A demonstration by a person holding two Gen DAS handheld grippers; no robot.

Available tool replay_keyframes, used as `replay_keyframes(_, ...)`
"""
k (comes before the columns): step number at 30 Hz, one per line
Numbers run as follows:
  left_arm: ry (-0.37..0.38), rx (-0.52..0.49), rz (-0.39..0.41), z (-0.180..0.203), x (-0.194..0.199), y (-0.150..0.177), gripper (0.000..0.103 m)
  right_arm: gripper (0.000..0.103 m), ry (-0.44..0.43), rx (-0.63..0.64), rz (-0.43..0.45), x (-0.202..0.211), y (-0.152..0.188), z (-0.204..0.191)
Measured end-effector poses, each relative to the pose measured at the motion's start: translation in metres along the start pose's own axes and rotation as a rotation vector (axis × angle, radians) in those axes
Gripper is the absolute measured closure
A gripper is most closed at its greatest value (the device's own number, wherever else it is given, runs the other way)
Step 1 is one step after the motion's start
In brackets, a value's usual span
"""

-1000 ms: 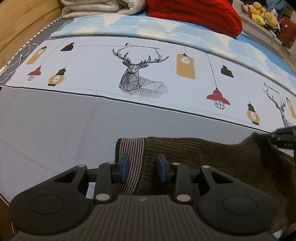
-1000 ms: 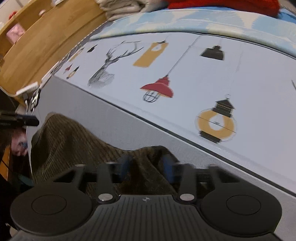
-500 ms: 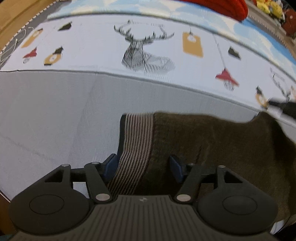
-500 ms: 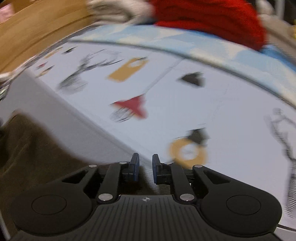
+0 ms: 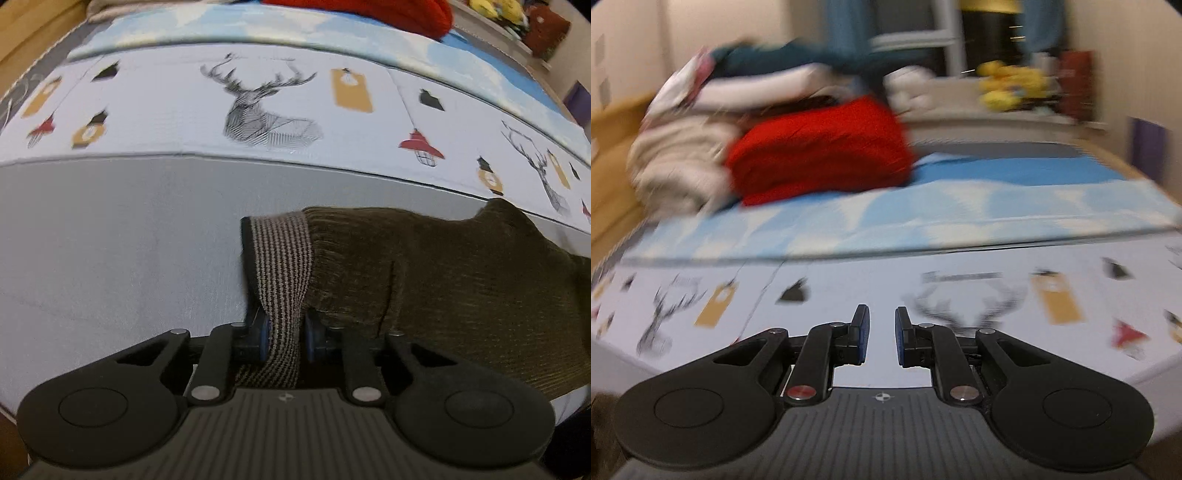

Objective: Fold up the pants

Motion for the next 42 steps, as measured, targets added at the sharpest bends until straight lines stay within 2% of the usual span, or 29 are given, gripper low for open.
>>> replay_keyframes(2,-0.03,0.005,-0.053,-0.006,-0.01,0.005,0.08,0.086,0.067,-0.084,0.012,0.02,0.002,0.04)
replay_keyframes(4,-0.056,0.002,-0.069,-0.007,-0.014,0.007,0.071,0.085,0.139,-0.165,0.0,0.037,0.011,0.082)
replay_keyframes(6,-0.075,-0.019,-0.041,0.0,-0.006,0.003,0.067,0.085,0.205,-0.24,-0.023,0.053,0.024,0.124)
replay_keyframes(8,-0.126,-0.054,0.017,0.012,0.008,0.0,0.065,0.084,0.263,-0.303,-0.04,0.07,0.04,0.162)
replay_keyframes(10,-0.154,-0.114,0.079,0.028,0.02,-0.004,0.061,0.078,0.311,-0.353,-0.042,0.087,0.056,0.196)
replay_keyframes(12,-0.133,-0.148,0.112,0.045,0.026,-0.007,0.061,0.072,0.365,-0.401,-0.037,0.104,0.076,0.23)
replay_keyframes(15,-0.093,-0.198,0.125,0.069,0.026,-0.009,0.061,0.071,0.424,-0.504,-0.063,0.121,0.113,0.284)
replay_keyframes(19,-0.114,-0.245,0.088,0.077,0.007,-0.008,0.06,0.069,0.48,-0.612,-0.106,0.129,0.163,0.336)
replay_keyframes(20,-0.138,-0.227,0.043,0.067,-0.008,-0.006,0.059,0.069,0.475,-0.654,-0.114,0.13,0.175,0.349)
replay_keyframes(22,-0.239,-0.175,-0.106,0.041,-0.039,0.007,0.061,0.069,0.479,-0.748,-0.14,0.127,0.194,0.371)
replay_keyframes(25,-0.267,-0.192,-0.096,0.049,-0.037,0.009,0.06,0.069,0.481,-0.892,-0.18,0.122,0.213,0.394)
replay_keyframes(28,-0.248,-0.173,-0.07,0.065,-0.025,0.008,0.059,0.068,0.485,-0.973,-0.231,0.115,0.229,0.401)
replay_keyframes(32,-0.22,-0.165,0.011,0.094,-0.004,-0.001,0.059,0.065,0.505,-0.967,-0.272,0.107,0.237,0.402)
replay_keyframes(37,-0.105,-0.164,0.131,0.148,0.028,0.0,0.057,0.062,0.52,-0.952,-0.295,0.098,0.241,0.4)
replay_keyframes(40,-0.071,-0.205,0.149,0.178,0.033,0.011,0.056,0.062,0.581,-0.935,-0.305,0.106,0.243,0.4)
replay_keyframes(42,-0.067,-0.231,0.153,0.19,0.03,0.013,0.056,0.057,0.628,-0.956,-0.308,0.11,0.247,0.404)
Point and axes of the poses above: each gripper's, at about its wrist camera, not at the fingertips, and x roughly against the way its jaws point, z to its right, y to its underside, the point moved 5 cm from there along -x, roughly the way its jaws point, and after that the axes turned 10 degrees about y, right-handed, at the moved point
